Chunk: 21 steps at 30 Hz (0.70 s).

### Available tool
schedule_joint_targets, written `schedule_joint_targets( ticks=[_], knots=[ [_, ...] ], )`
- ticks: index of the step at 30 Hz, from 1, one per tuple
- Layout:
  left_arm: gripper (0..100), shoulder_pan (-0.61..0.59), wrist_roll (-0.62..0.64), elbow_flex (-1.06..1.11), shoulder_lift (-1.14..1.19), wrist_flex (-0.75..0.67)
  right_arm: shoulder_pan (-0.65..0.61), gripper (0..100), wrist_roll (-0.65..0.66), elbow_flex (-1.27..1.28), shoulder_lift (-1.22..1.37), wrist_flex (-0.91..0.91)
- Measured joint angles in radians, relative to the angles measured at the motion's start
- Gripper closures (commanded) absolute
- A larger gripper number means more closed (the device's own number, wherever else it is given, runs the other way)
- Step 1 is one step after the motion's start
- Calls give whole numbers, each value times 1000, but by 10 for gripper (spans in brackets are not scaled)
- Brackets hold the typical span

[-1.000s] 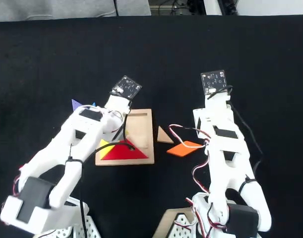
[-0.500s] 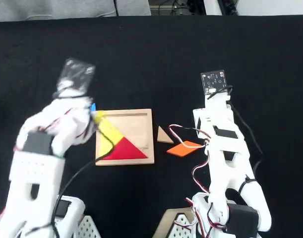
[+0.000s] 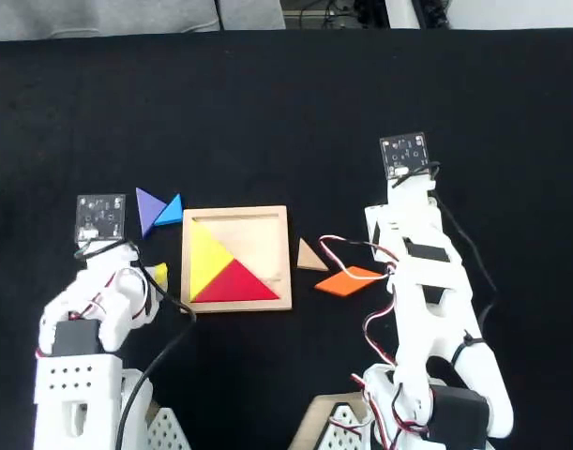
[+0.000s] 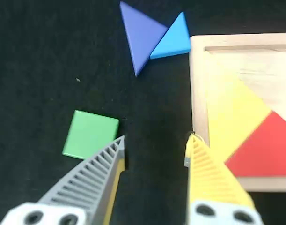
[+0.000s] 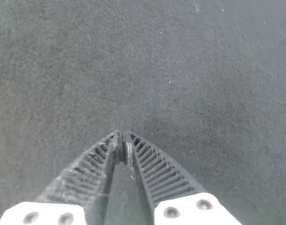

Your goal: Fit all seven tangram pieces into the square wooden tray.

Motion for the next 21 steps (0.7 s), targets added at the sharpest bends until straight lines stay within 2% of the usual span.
schedule_joint_targets(
  ticks=[4, 9, 15, 21],
  knots=[
    [787, -57, 18, 44, -3, -80, -21, 987, 0, -18, 0, 104],
    [787, -68, 23, 48, -5, -95, -95, 987, 8, -219, 0, 476],
    [787, -71, 23, 114, -5, -183, -173, 988, 144, -367, 0, 898],
    [787, -72, 23, 118, -5, -190, -173, 988, 353, -341, 86, 1007]
  ],
)
